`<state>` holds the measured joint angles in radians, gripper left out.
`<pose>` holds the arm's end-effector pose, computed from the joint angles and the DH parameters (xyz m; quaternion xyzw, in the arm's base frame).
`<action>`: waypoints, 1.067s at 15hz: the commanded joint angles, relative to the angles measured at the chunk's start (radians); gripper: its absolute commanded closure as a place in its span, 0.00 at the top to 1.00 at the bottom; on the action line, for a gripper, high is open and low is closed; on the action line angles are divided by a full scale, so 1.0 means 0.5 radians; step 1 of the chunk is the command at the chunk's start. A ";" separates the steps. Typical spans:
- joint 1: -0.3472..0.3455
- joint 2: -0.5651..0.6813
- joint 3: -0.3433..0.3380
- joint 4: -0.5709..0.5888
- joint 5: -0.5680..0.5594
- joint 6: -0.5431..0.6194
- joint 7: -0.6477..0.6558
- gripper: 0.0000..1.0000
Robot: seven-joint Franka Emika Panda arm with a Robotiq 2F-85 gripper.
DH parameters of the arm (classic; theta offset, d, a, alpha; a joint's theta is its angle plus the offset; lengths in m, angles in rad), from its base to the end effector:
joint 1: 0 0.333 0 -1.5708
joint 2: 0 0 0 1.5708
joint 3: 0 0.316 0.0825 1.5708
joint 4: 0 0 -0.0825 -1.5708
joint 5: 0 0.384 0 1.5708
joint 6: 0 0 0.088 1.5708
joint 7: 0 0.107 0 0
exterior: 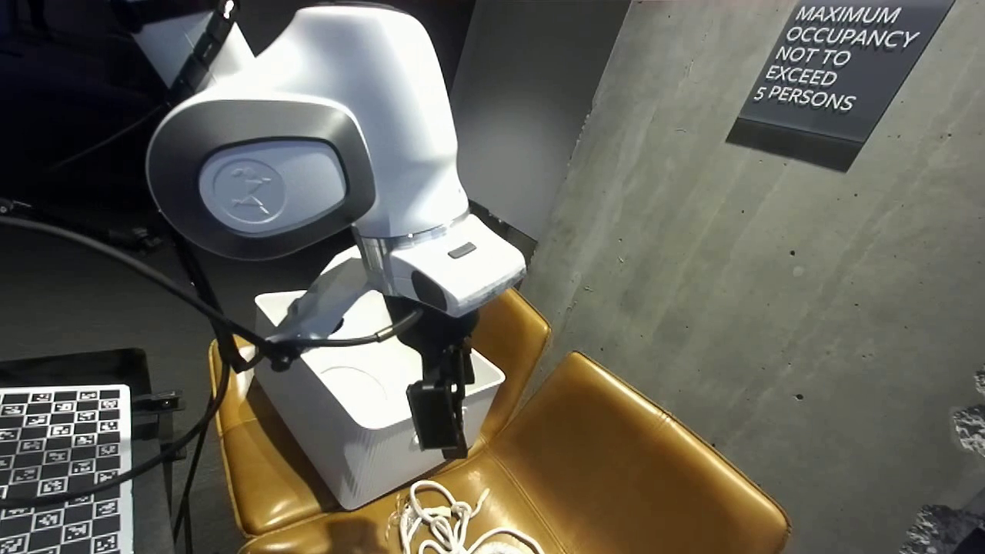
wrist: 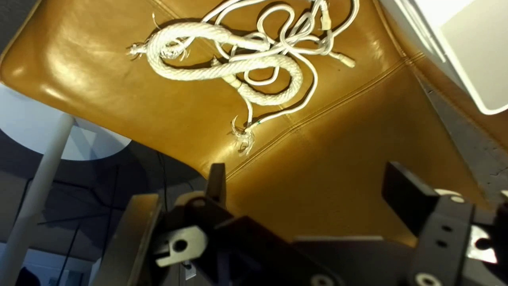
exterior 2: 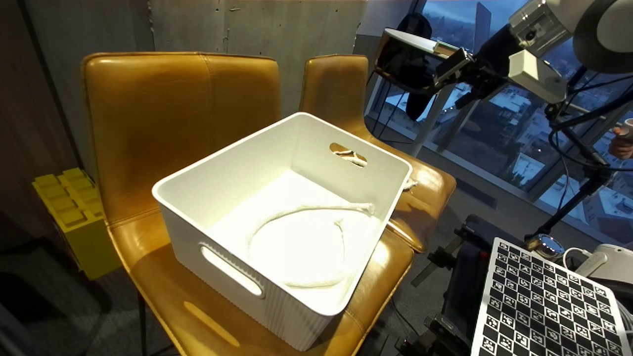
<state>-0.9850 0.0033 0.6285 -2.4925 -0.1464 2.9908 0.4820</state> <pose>0.4798 -0.1677 0.3392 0.9105 -0.3322 0.2459 0.0120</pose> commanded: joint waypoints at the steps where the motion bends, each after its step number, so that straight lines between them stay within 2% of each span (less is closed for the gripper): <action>1: -0.063 0.187 -0.064 0.140 -0.039 -0.021 -0.126 1.00; 4: -0.076 0.374 -0.136 0.229 -0.116 -0.044 -0.167 1.00; 7: -0.013 0.585 -0.253 0.386 -0.259 -0.178 -0.154 1.00; 10: 0.152 0.782 -0.427 0.598 -0.509 -0.442 -0.050 1.00; 13: 0.309 0.988 -0.514 0.880 -0.647 -0.725 -0.036 1.00; 14: 0.593 0.995 -0.759 0.955 -0.435 -0.765 -0.210 1.00; 16: 0.844 1.106 -0.954 1.164 -0.345 -0.873 -0.298 1.00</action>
<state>-0.7600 0.4800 0.3034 -2.0712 -0.3937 2.6481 0.4064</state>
